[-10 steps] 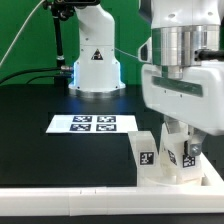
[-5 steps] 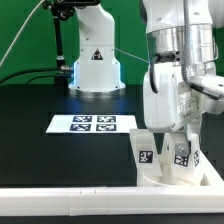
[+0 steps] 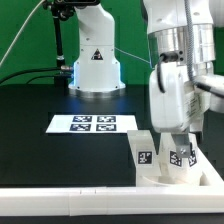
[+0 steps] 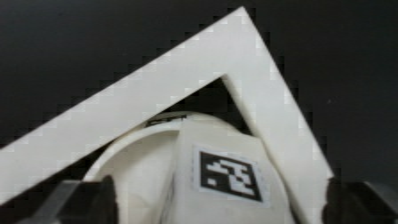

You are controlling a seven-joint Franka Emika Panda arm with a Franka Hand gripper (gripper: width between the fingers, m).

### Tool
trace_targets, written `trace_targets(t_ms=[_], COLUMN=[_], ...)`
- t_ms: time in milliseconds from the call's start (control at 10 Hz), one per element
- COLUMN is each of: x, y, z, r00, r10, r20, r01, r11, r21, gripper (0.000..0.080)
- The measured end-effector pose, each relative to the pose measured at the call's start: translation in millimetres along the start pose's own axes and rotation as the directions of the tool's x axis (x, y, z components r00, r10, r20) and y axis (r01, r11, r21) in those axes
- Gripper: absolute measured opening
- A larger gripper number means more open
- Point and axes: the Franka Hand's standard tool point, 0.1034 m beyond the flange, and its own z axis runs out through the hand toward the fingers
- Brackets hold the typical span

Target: Assemble stool

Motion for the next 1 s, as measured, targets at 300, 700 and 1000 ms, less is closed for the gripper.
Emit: trace_targets(t_ms=[300, 700, 1000], x=[-14.4, -16.0, -17.5], y=[-7.1, -6.0, -4.6], z=[-24.1, -22.8, -24.7], r00=[0.919, 0.693, 0.365], r10=[-0.394, -0.721, -0.931], r20=[0.021, 0.006, 0.013], r01=[0.394, 0.721, 0.931], r11=[0.919, 0.693, 0.365], r21=[0.025, 0.026, -0.027], gripper=[0.0641, 0.0649, 0.0649])
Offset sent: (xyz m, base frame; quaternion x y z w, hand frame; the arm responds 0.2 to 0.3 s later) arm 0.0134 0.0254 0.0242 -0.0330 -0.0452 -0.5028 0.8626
